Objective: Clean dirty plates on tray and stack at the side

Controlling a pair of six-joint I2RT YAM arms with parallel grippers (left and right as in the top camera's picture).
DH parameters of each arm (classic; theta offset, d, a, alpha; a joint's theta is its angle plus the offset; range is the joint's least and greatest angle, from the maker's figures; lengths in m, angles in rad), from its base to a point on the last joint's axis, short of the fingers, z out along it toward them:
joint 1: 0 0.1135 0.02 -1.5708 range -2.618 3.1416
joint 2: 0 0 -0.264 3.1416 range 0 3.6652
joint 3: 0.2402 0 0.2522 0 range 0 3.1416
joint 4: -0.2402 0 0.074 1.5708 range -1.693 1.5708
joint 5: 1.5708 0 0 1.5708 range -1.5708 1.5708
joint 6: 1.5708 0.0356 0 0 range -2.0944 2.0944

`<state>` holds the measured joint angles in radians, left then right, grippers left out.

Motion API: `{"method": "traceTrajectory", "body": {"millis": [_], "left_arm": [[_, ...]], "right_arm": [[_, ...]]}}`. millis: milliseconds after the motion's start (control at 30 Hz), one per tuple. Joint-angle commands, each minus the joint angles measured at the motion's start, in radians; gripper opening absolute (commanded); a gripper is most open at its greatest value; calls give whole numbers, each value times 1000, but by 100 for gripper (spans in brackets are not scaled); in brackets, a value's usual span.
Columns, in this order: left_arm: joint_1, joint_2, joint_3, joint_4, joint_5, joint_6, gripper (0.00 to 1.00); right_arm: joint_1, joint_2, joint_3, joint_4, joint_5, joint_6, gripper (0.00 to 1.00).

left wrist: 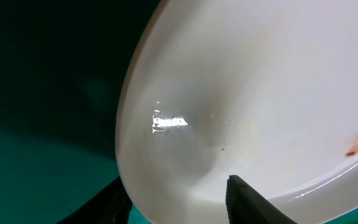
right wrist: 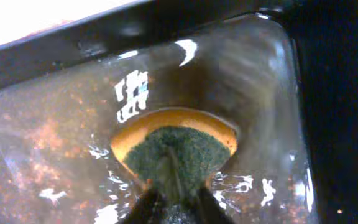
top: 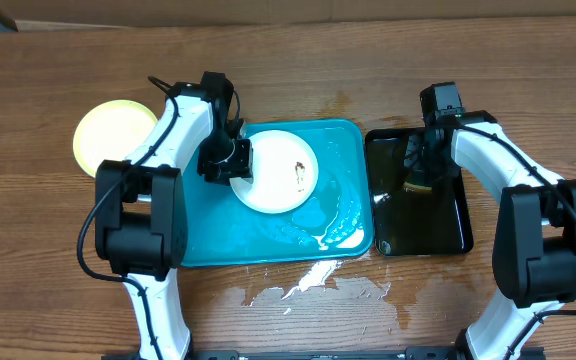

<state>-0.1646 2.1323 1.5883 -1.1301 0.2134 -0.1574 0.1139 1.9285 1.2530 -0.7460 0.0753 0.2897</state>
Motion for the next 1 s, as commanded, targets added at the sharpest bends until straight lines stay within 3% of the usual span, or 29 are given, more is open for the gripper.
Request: {"method": "traceTrajectory", "body": {"millis": [0, 100, 200, 267, 367, 567, 767, 833, 900, 933, 967], "left_arm": [[-8, 12, -4, 6, -14, -4, 50], [-8, 13, -4, 13, -14, -8, 53], [-8, 13, -4, 18, -14, -8, 59], [-8, 13, -4, 19, -14, -14, 60], [-8, 13, -5, 24, -14, -15, 59], [-8, 13, -5, 28, -14, -15, 59], [-8, 13, -5, 29, -14, -15, 59], [-8, 13, -5, 34, -14, -14, 57], [-8, 13, -5, 39, -14, -15, 55], [-8, 13, -5, 39, -14, -15, 55], [-8, 13, -5, 39, -14, -15, 56]], "right_arm": [[3, -29, 5, -11, 6, -6, 4], [3, -40, 60, -73, -5, -6, 4], [3, -46, 109, -142, -8, -7, 33], [3, -46, 111, -145, -4, -7, 44], [3, -43, 92, -115, 18, -6, 52], [3, -26, 56, -54, 22, -6, 54], [3, 4, 15, 24, 21, -6, 50], [3, 6, 15, 27, 21, -6, 36], [3, 5, 23, 27, 21, -6, 13], [3, 4, 28, 26, 20, -6, 6], [3, 3, 37, 17, 15, -6, 6]]}}
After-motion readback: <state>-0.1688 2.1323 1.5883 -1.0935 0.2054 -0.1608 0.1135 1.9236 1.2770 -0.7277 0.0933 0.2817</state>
